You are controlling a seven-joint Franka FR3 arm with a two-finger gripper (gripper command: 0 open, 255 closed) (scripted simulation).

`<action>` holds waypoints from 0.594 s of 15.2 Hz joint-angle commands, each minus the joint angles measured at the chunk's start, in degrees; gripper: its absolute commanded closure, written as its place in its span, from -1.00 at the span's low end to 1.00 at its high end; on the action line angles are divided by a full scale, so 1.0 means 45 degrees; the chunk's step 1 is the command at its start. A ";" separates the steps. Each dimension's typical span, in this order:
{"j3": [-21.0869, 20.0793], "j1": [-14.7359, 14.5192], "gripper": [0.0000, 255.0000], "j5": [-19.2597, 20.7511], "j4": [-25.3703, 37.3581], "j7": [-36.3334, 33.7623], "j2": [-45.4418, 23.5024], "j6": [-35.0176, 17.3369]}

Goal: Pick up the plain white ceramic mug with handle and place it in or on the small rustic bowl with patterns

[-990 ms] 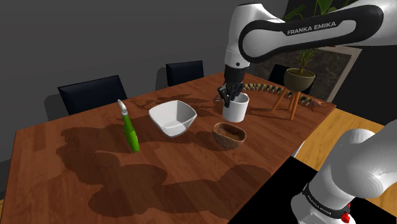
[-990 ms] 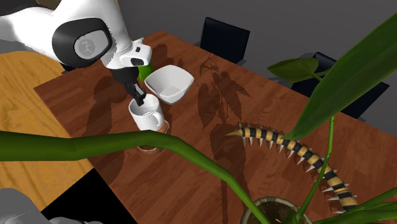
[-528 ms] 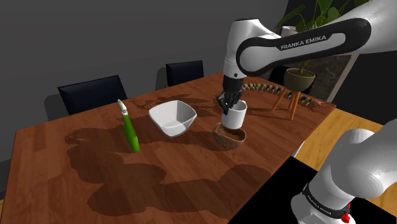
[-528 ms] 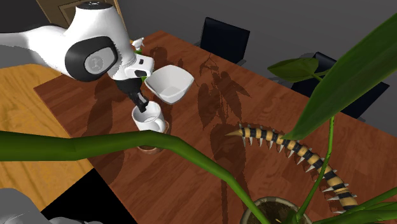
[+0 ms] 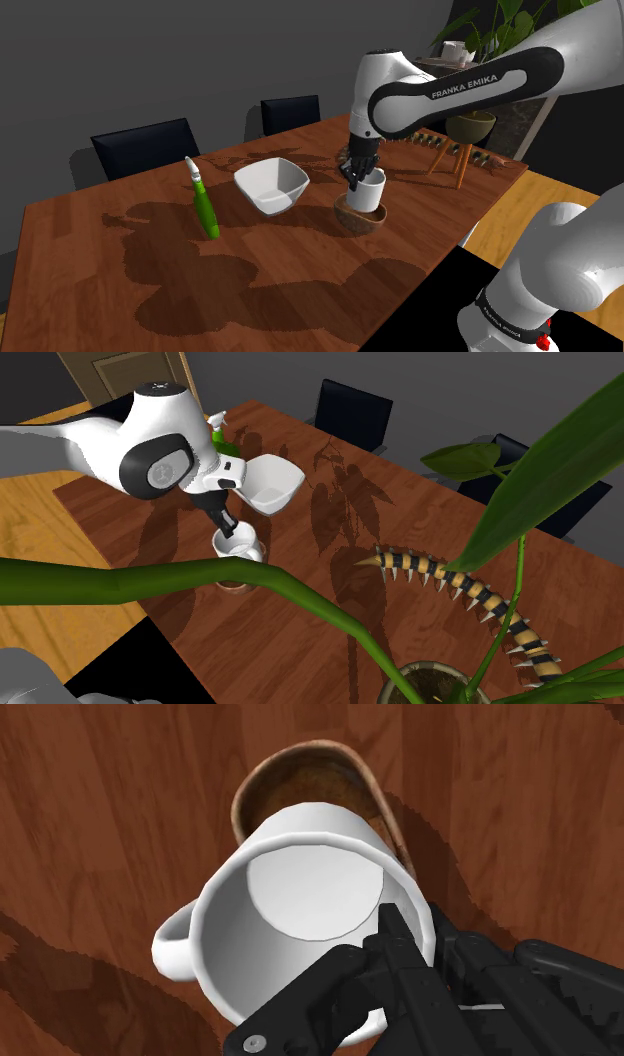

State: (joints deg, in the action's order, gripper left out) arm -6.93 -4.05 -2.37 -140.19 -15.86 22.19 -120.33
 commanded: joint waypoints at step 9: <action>0.0001 0.0001 -1.00 0.0000 -0.0056 0.0004 -0.0010 -0.0077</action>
State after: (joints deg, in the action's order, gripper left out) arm -6.93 -4.05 -2.37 -140.44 -15.85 22.14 -120.67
